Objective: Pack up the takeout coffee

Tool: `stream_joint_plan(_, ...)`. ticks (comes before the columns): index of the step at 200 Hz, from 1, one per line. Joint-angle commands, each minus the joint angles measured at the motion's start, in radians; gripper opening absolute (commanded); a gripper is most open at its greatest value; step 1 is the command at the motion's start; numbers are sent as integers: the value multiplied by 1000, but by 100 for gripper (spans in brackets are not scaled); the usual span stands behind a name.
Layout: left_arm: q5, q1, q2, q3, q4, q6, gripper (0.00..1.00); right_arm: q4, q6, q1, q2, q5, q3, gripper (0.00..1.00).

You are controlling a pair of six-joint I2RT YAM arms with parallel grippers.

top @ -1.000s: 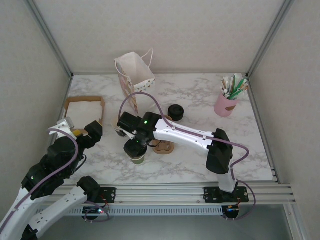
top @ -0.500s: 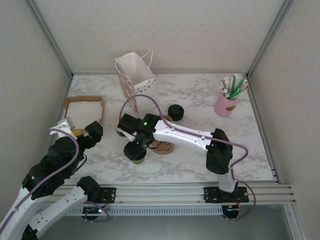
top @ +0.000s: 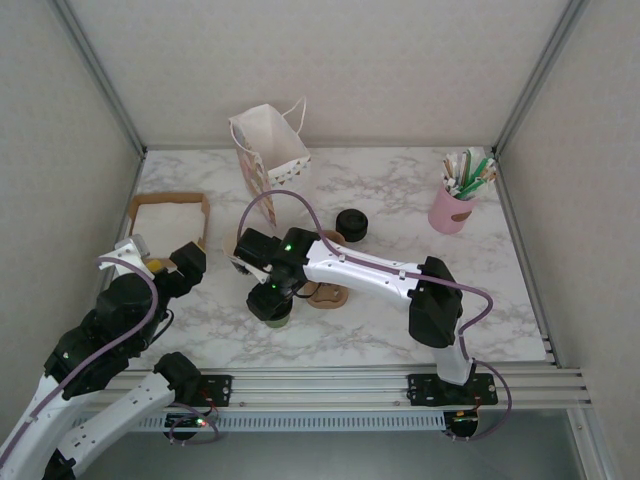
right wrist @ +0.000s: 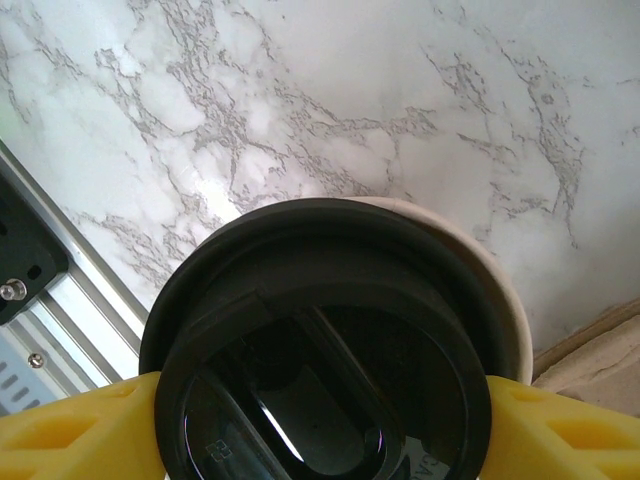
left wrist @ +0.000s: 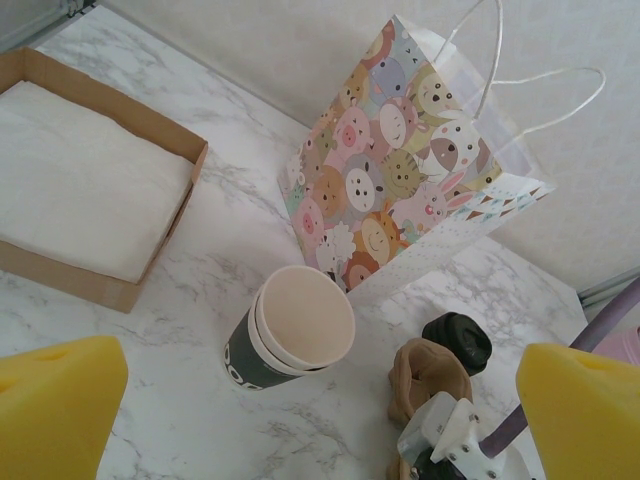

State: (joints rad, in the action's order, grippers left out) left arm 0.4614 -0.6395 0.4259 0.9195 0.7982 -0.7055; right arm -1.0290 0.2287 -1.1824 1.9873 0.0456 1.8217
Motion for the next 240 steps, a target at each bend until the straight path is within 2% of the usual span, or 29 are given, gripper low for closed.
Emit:
stream_joint_plan(1, 11, 8, -9, -8, 12, 11, 99, -22, 12, 0, 11, -30, 36, 73)
stream_joint_plan(56, 11, 7, -9, -8, 10, 12, 100, -43, 19, 0, -20, -79, 41, 73)
stream_joint_plan(132, 10, 7, -10, -8, 10, 13, 100, -28, 17, -6, 8, -9, 30, 73)
stream_joint_plan(240, 10, 7, -10, -11, 10, 12, 100, -44, 7, -21, 39, -12, 39, 73)
